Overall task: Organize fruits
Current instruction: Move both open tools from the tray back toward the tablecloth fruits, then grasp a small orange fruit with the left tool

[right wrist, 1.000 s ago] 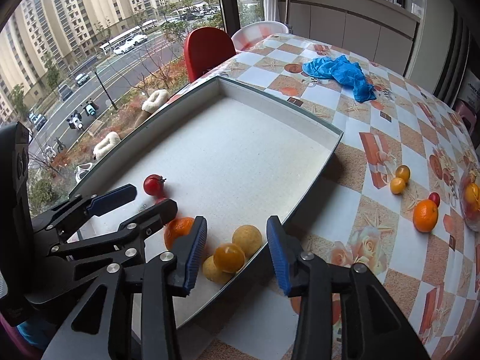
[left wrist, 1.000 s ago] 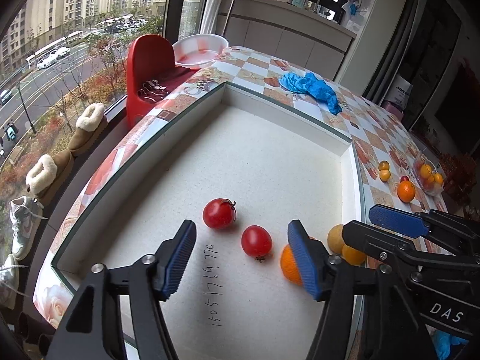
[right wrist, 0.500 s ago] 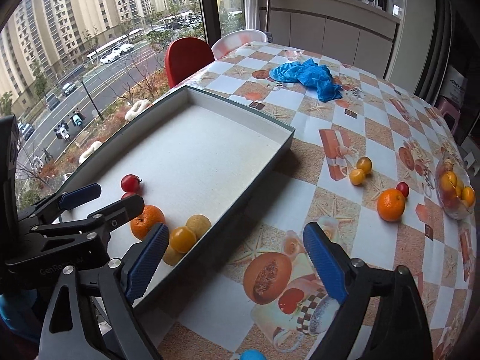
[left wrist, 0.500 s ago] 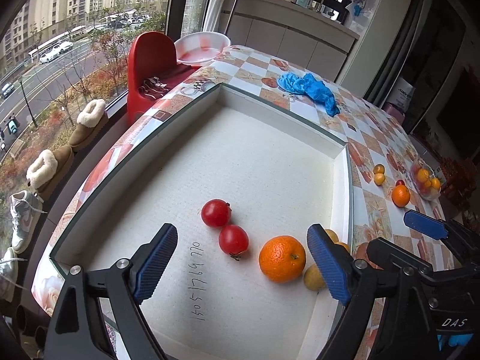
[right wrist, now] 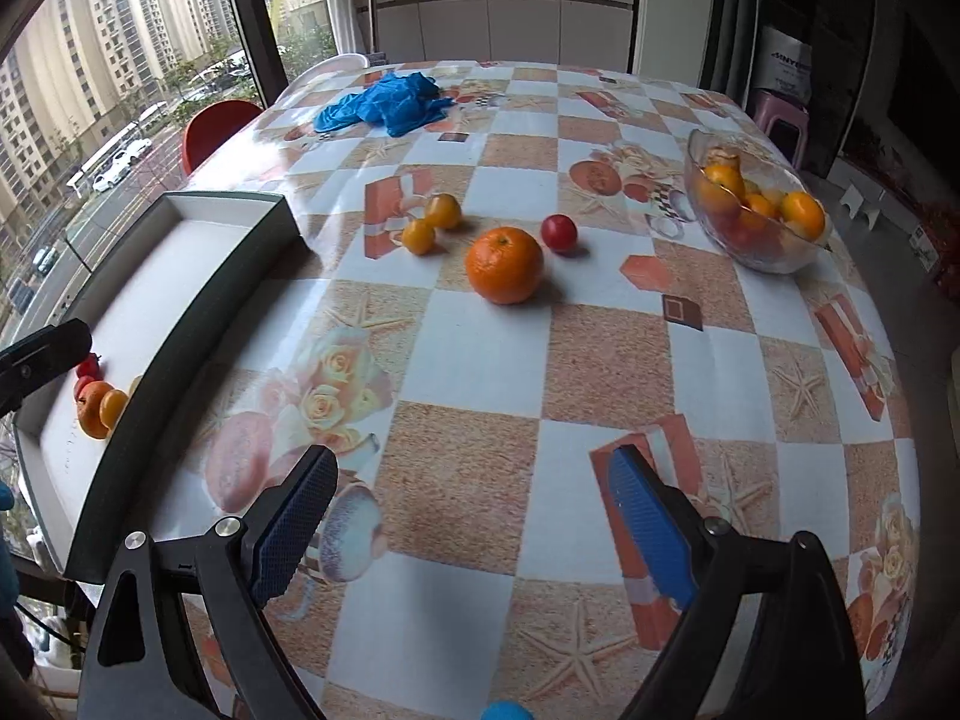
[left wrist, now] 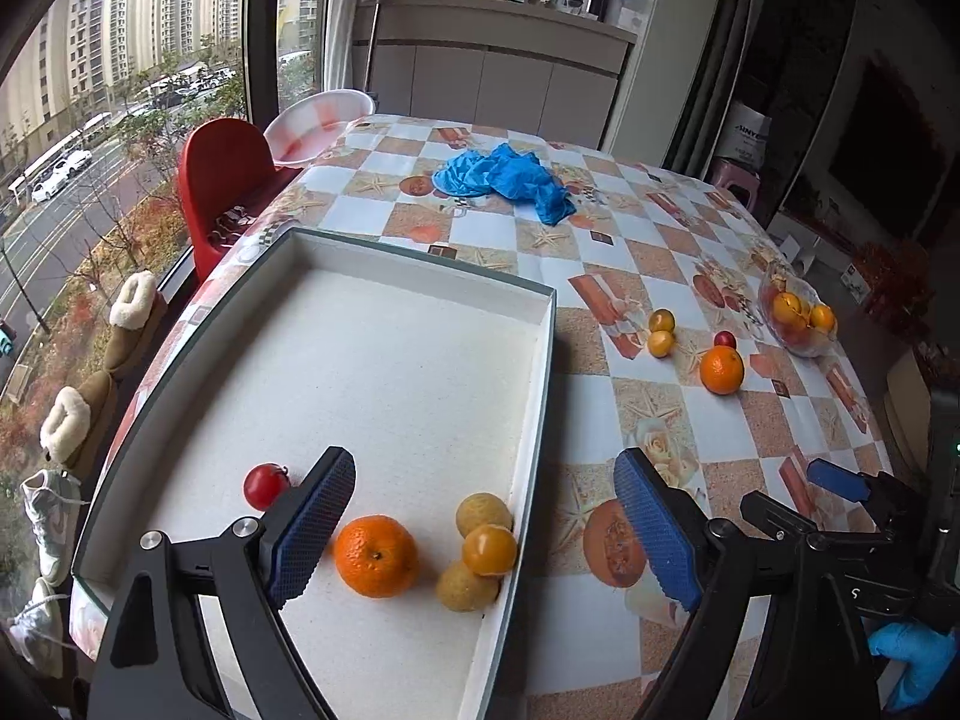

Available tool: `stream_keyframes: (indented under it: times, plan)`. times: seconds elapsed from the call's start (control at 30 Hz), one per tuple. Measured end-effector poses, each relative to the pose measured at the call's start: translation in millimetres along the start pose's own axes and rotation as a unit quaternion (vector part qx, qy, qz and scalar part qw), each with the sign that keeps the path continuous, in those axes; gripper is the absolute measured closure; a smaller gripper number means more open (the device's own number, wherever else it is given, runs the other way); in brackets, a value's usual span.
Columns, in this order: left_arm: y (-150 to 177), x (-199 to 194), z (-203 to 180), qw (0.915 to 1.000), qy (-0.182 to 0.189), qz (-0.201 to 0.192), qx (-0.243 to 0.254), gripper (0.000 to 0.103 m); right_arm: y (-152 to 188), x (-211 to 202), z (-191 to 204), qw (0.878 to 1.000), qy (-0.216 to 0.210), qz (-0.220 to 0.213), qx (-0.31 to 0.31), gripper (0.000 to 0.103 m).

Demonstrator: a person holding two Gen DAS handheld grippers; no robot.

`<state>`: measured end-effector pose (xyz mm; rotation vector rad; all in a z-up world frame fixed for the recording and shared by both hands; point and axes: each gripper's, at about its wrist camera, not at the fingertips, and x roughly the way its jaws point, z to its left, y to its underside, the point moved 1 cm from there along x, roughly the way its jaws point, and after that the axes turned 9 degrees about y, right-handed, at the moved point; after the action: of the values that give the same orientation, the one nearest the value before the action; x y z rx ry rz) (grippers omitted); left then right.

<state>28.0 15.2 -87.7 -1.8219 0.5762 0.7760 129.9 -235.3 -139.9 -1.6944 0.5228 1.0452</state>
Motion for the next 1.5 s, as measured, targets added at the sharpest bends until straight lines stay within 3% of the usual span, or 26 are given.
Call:
stream_keyframes:
  times: [0.3,0.37,0.43,0.5,0.63,0.9,0.97,1.07,1.13,1.17,1.23,1.27,1.5]
  plan:
    - [-36.3,33.0,-72.2,0.9967,0.027,0.023,0.072,0.014,25.1,9.5,-64.5,0.997,0.071,0.002,0.028,0.010]
    - [-44.2,46.0,-84.8,0.9959,0.032,0.029,0.080,0.014,30.4,13.0,-73.9,0.997,0.067,0.008,0.038,0.010]
    - [-50.5,61.6,-94.5,0.9952,0.034,0.035,0.085,0.014,34.6,16.0,-80.5,0.997,0.057,0.009,0.053,0.000]
    - [-55.9,77.1,-101.3,0.9946,0.028,0.043,0.091,0.014,38.0,15.4,-78.5,0.997,0.061,-0.006,0.045,0.000]
    - [-68.6,101.9,-104.4,0.9957,0.028,0.045,0.076,0.014,45.0,12.4,-77.6,0.996,0.060,-0.032,0.049,0.001]
    - [-83.5,158.9,-106.4,0.9956,0.022,0.074,0.053,0.014,46.1,11.5,-77.5,0.997,0.058,-0.035,0.048,0.000]
    - [-82.5,172.9,-106.6,0.9943,0.019,0.089,0.055,0.026,46.1,11.5,-77.8,0.997,0.058,-0.035,0.048,0.000]
    - [-79.6,188.0,-106.8,0.9930,0.013,0.104,0.055,0.030,46.1,11.4,-77.5,0.997,0.058,-0.035,0.048,0.000]
    - [-77.3,194.6,-107.4,0.9923,0.005,0.109,0.059,0.044,46.3,11.4,-77.8,0.997,0.058,-0.035,0.049,0.000]
    - [-77.5,194.9,-108.1,0.9925,0.000,0.103,0.066,0.045,46.3,11.3,-77.7,0.997,0.058,-0.035,0.049,0.000]
    - [-76.6,194.6,-110.9,0.9921,-0.003,0.096,0.081,0.075,46.3,11.2,-77.5,0.997,0.057,-0.035,0.049,0.000]
    - [-76.3,194.0,-111.9,0.9915,-0.005,0.096,0.088,0.079,46.3,11.2,-77.5,0.997,0.057,-0.036,0.049,0.000]
    - [-59.8,179.0,-111.4,0.9916,0.015,0.084,0.097,0.079,46.4,11.1,-77.8,0.996,0.058,-0.036,0.049,0.000]
